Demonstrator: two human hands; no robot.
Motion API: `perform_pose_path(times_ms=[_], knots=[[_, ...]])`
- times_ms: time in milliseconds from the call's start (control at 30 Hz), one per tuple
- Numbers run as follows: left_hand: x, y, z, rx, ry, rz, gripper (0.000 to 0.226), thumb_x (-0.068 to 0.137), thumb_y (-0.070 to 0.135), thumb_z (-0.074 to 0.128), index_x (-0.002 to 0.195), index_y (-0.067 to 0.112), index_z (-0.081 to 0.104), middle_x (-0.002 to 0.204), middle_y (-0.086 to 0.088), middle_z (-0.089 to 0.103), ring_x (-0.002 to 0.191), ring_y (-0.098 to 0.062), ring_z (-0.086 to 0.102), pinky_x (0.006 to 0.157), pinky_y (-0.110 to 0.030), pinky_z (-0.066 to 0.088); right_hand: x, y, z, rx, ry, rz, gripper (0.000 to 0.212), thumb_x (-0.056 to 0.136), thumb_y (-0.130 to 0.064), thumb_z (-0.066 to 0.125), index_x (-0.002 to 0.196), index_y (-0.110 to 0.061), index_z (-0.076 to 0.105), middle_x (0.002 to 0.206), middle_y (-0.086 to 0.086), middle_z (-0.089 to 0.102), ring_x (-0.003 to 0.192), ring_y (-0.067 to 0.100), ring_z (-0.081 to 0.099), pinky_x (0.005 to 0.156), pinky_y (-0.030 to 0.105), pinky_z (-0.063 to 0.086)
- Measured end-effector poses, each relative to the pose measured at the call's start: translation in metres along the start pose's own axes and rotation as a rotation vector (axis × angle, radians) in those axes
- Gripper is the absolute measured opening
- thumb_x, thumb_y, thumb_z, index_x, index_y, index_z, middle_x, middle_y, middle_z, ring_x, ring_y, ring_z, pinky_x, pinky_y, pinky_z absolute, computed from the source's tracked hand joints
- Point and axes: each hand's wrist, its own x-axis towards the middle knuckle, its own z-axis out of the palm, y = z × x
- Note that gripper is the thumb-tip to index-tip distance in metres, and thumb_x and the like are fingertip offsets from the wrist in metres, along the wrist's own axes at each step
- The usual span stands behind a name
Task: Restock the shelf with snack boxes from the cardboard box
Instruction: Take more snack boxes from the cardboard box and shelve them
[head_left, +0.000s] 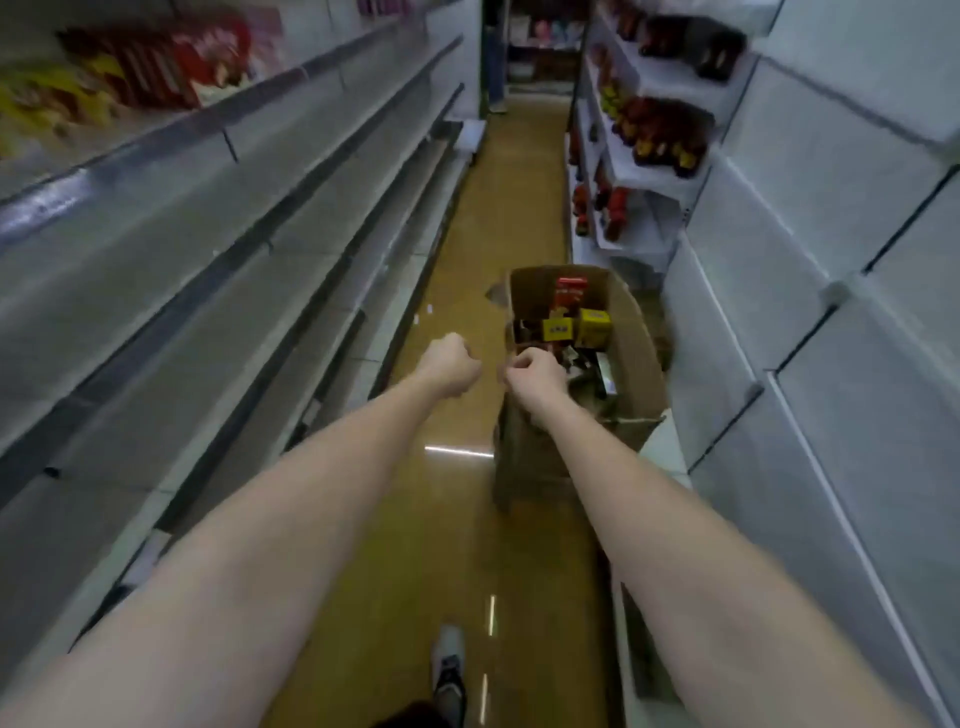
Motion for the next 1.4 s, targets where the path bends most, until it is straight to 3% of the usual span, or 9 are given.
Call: perform_pose_path(times_ms=[167,300,467,600,700,833,1033,1233,1400], knots=[[0.064,0.011,0.052,0.081,-0.135,0.079,0.014,0.09,0.026,0.058,0.091,0.013,0.062,0.093,-0.007,0.067,0.085,-0.026,0.065,0.078,-0.035,0.058,0.051,0.049,-0.01,-0.029,0.043,0.168,0.012,0.092,-0.019,0.06,0.099,-0.014,0.067,0.12,0.006,0.065,0.112,0.028,0.059,0.09,0.034,0.049],[0.113,0.011,0.081,0.073,-0.285,0.128,0.006,0.09,0.018,0.058,0.089,0.013,0.062,0.093,-0.006,0.066,0.081,-0.022,0.062,0.061,-0.027,0.046,0.09,0.076,0.0,-0.075,0.033,0.264,0.006,0.093,-0.018,0.06,0.096,-0.018,0.065,0.105,0.005,0.066,0.096,0.024,0.06,0.076,0.03,0.046],[0.168,0.017,0.105,0.097,-0.36,0.184,0.011,0.09,0.015,0.056,0.096,0.01,0.063,0.1,-0.009,0.065,0.095,-0.027,0.063,0.075,-0.032,0.052,0.129,0.093,0.013,-0.13,0.064,0.298,0.011,0.093,-0.012,0.058,0.099,-0.013,0.067,0.106,0.008,0.068,0.102,0.028,0.06,0.081,0.032,0.046],[0.198,0.024,0.128,0.144,-0.38,0.183,0.002,0.09,0.014,0.056,0.091,0.013,0.055,0.093,-0.007,0.061,0.086,-0.024,0.061,0.065,-0.029,0.047,0.159,0.105,0.009,-0.116,0.074,0.353,0.007,0.092,-0.012,0.061,0.092,-0.019,0.062,0.1,0.005,0.066,0.099,0.025,0.061,0.077,0.027,0.044],[0.219,0.032,0.147,0.153,-0.403,0.168,0.011,0.091,0.012,0.057,0.083,0.015,0.049,0.088,-0.003,0.056,0.075,-0.015,0.053,0.057,-0.022,0.038,0.187,0.121,0.003,-0.116,0.036,0.394,0.008,0.092,-0.012,0.063,0.097,-0.018,0.064,0.1,0.001,0.064,0.098,0.021,0.061,0.071,0.019,0.046],[0.251,0.043,0.179,0.122,-0.459,0.083,0.007,0.092,0.009,0.058,0.089,0.012,0.052,0.096,-0.005,0.057,0.086,-0.019,0.055,0.069,-0.026,0.045,0.232,0.153,-0.003,-0.128,-0.02,0.427,0.019,0.089,-0.012,0.065,0.107,-0.014,0.068,0.111,0.007,0.069,0.105,0.026,0.063,0.092,0.035,0.052],[0.301,0.059,0.237,0.078,-0.57,-0.144,0.029,0.097,0.017,0.054,0.125,0.006,0.052,0.116,-0.009,0.057,0.105,-0.025,0.056,0.079,-0.03,0.045,0.312,0.209,-0.001,-0.172,-0.19,0.449,0.033,0.088,-0.012,0.063,0.121,-0.014,0.065,0.117,0.009,0.067,0.109,0.029,0.062,0.092,0.038,0.053],[0.342,0.061,0.292,0.036,-0.601,-0.416,0.041,0.099,0.025,0.054,0.132,0.002,0.05,0.135,-0.018,0.056,0.124,-0.034,0.053,0.097,-0.035,0.042,0.37,0.265,0.016,-0.217,-0.476,0.479,0.048,0.088,-0.01,0.066,0.134,-0.011,0.056,0.129,0.012,0.062,0.118,0.032,0.058,0.095,0.034,0.047],[0.368,0.01,0.353,-0.021,-0.571,-0.585,0.055,0.086,0.041,0.058,0.128,0.006,0.052,0.131,-0.015,0.057,0.119,-0.034,0.055,0.099,-0.039,0.047,0.397,0.307,0.041,-0.255,-0.641,0.487,0.06,0.089,-0.009,0.064,0.145,-0.011,0.045,0.141,0.012,0.051,0.126,0.031,0.052,0.1,0.033,0.044]])
